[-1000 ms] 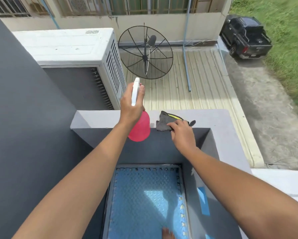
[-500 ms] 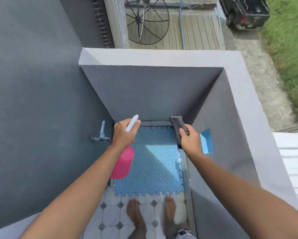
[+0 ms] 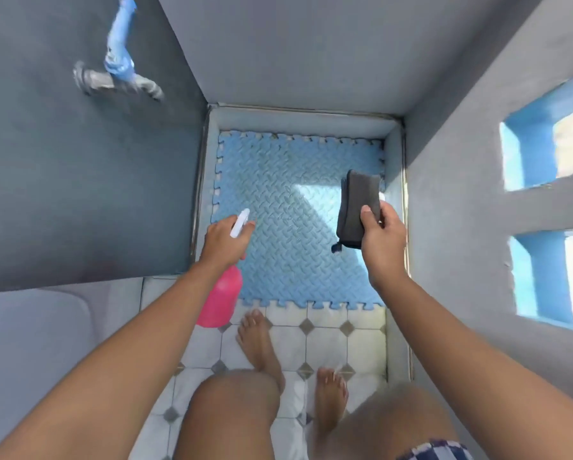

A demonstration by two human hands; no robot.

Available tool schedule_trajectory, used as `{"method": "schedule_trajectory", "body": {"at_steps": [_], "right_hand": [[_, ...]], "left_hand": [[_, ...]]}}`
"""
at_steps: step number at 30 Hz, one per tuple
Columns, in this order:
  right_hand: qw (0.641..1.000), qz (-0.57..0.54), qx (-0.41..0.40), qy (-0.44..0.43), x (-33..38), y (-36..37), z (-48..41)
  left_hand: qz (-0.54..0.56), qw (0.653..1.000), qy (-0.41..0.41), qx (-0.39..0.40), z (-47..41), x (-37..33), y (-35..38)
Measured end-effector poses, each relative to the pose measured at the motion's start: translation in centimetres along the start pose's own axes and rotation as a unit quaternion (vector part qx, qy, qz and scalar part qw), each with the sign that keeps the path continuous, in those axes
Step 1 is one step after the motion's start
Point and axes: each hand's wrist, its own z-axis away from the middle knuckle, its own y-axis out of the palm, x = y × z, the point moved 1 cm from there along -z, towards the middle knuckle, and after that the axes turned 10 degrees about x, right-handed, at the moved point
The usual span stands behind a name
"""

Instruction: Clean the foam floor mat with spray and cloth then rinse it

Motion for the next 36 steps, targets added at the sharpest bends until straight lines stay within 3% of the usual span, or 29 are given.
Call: {"method": "schedule_trajectory", "body": {"at_steps": [6,10,14,17,21,25,27,32,36], "right_hand": [[0.994,-0.104,-0.011,-0.007,-8.7,5.4,-5.4],[0.984,-0.174,0.026,-0.025,-11.0,8.7,-9.6],[0.984,-0.097,0.135,-0.068,-11.6,10.6,-13.1],[0.984,-0.030,0.144,-0.103,-13.1,10.5,-15.5],[0.981,0.056,0.152,-0.103,-15.2,10.7,-17.7],[0.982,0.095,0.143,-0.076,-17.5,8.6,-17.7],[0.979,0.117,0.147,-0.077,-18.3,8.1,-17.8],[0.973,0.147,0.155,-0.092,-19.2,7.7,-19.7],[0.970,0.153,0.156,-0.104,-19.3,7.9,-20.0]], "left_hand": [[-0.096,0.995,-0.035,-0.019,-8.0,10.8,7.3],[-0.156,0.986,-0.030,-0.048,-11.8,15.3,9.8],[-0.033,0.998,-0.004,-0.051,-15.4,18.9,11.5],[0.043,0.999,0.027,-0.016,-16.0,19.4,12.2],[-0.008,0.997,0.041,-0.059,-13.8,20.4,12.1],[0.011,0.996,0.042,0.083,-10.4,23.1,14.1],[-0.006,0.991,0.068,0.117,-9.6,24.0,15.4],[0.049,0.996,0.066,0.028,-9.3,24.5,16.5],[0.053,0.989,0.119,0.076,-9.0,22.7,16.7]]}}
